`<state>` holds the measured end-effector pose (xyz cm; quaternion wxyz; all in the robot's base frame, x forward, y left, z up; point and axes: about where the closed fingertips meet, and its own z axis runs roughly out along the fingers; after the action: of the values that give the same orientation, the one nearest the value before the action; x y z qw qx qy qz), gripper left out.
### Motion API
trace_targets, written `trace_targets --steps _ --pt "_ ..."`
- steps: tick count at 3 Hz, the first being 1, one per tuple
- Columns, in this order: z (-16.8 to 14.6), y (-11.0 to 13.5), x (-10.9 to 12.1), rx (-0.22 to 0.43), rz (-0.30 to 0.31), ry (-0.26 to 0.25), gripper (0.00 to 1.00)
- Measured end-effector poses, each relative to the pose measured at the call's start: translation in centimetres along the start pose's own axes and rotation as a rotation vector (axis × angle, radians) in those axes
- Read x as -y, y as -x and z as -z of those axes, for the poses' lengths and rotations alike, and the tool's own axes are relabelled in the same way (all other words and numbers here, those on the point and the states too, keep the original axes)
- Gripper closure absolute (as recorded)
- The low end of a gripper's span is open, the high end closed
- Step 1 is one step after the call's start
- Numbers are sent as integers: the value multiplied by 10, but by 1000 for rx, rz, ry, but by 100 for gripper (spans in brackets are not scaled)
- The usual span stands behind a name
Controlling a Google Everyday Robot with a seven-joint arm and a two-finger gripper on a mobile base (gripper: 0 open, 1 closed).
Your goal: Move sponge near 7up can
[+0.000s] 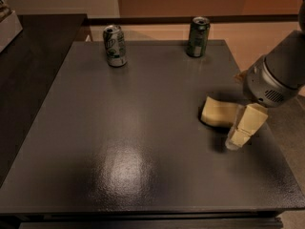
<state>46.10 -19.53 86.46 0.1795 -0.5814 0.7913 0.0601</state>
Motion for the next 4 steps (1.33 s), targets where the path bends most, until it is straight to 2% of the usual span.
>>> trace_targets --steps 1,2,4 --pt "-5 -1 -1 -1 0 8 0" --pt "-11 -6 -2 -9 -2 24 17" --pt "-18 -12 0 -17 -17 42 63"
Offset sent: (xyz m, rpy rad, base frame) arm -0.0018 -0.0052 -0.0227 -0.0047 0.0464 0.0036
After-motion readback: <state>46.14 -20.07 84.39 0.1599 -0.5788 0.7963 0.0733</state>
